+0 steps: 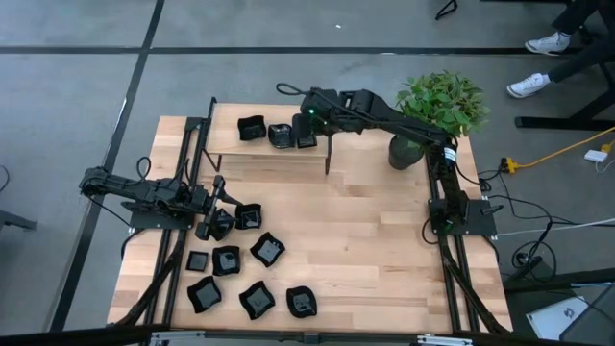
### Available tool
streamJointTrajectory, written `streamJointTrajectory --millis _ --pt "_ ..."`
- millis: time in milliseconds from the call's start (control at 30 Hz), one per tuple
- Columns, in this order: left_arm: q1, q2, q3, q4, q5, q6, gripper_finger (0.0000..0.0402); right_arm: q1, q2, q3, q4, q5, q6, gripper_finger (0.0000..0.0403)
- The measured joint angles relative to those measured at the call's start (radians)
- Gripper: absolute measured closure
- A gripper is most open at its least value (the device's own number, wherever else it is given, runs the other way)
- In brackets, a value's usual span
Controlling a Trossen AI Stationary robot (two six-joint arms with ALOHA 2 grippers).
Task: Pick & Place Mini shaped plates
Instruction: Stack the square plate on top of the square plates on the shelf
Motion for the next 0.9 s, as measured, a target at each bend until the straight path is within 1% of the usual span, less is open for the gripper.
streamJointTrajectory --millis 133,467,700,900 --pt "0.000 0.000 0.000 0.000 0.000 0.000 0.0194 -0.001 0.009 0.001 0.009 -0.016 0.000 0.0399" --pt "0.000 0.000 0.000 0.000 0.000 0.000 0.0194 -0.007 0.051 0.001 0.009 -0.018 0.002 0.0399" --pt "0.000 0.000 0.000 0.000 0.000 0.000 0.0194 -0.015 0.067 0.001 -0.003 -0.059 0.002 0.0399" --pt "0.000 0.000 0.000 0.000 0.000 0.000 0.0194 -0.015 0.075 0.001 -0.009 -0.071 0.002 0.0399"
